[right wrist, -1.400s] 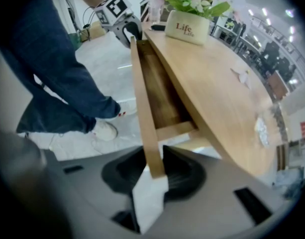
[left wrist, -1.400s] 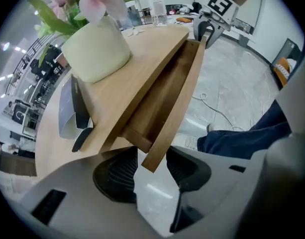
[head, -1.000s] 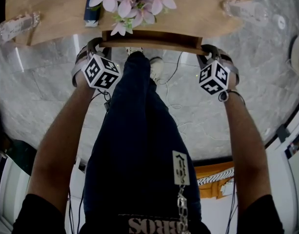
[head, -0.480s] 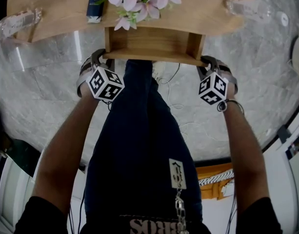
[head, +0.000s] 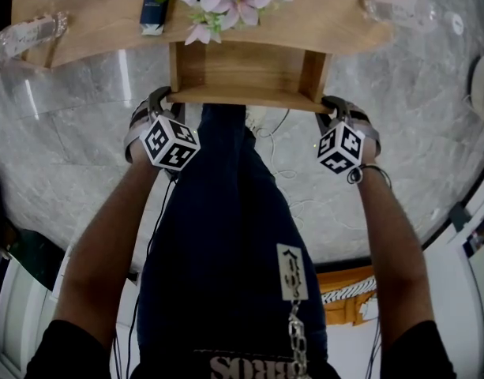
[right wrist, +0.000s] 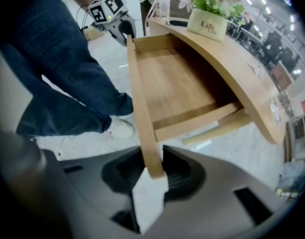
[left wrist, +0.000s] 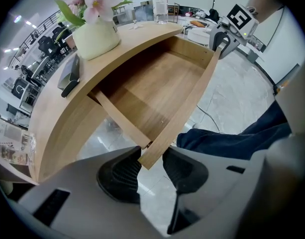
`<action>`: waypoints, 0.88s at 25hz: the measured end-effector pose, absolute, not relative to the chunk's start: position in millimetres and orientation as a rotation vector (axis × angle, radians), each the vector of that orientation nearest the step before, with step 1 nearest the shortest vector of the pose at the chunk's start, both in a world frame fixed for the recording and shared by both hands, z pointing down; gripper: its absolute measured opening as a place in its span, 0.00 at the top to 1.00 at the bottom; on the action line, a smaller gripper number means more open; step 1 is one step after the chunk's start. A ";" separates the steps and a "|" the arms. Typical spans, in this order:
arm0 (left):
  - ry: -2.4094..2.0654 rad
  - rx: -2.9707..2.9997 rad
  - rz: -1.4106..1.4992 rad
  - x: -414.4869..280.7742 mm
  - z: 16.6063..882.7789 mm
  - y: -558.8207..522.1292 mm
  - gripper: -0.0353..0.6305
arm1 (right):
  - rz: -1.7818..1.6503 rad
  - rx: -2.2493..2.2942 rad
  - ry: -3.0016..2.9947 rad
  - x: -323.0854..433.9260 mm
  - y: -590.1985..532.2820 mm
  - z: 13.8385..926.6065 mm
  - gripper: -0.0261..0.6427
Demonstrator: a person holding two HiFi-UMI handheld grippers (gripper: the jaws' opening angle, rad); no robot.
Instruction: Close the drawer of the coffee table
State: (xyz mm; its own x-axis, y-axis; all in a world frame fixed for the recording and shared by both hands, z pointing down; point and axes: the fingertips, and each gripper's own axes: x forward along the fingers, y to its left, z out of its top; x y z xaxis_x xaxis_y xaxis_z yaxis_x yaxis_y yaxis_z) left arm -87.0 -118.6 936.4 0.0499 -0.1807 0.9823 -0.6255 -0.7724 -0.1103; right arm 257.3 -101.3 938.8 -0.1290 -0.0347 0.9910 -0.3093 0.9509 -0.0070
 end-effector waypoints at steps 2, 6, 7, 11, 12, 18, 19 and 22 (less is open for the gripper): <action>-0.809 1.986 1.778 -87.6 937.8 -117.8 0.72 | 0.236 0.250 -1.688 256.8 -100.0 940.9 0.78; -0.814 1.985 1.776 -86.9 940.4 -117.4 0.72 | 0.224 0.233 -1.680 257.6 -99.6 944.3 0.78; -0.814 1.985 1.776 -87.2 941.6 -117.2 0.72 | 0.226 0.235 -1.676 257.3 -99.6 945.6 0.78; -0.811 1.987 1.782 -86.9 946.0 -117.5 0.72 | 0.242 0.254 -1.663 257.5 -100.5 950.3 0.78; -0.813 1.991 1.784 -86.7 945.7 -118.0 0.72 | 0.247 0.260 -1.663 257.4 -101.0 949.9 0.78; -0.824 1.986 1.779 -86.2 938.8 -116.3 0.72 | 0.265 0.244 -1.663 259.0 -100.1 943.2 0.78; -0.817 1.989 1.778 -85.4 938.5 -118.6 0.72 | 0.268 0.243 -1.661 259.7 -102.9 942.9 0.78; -0.783 1.998 1.778 -82.5 934.8 -120.1 0.72 | 0.279 0.251 -1.658 262.2 -109.2 938.9 0.77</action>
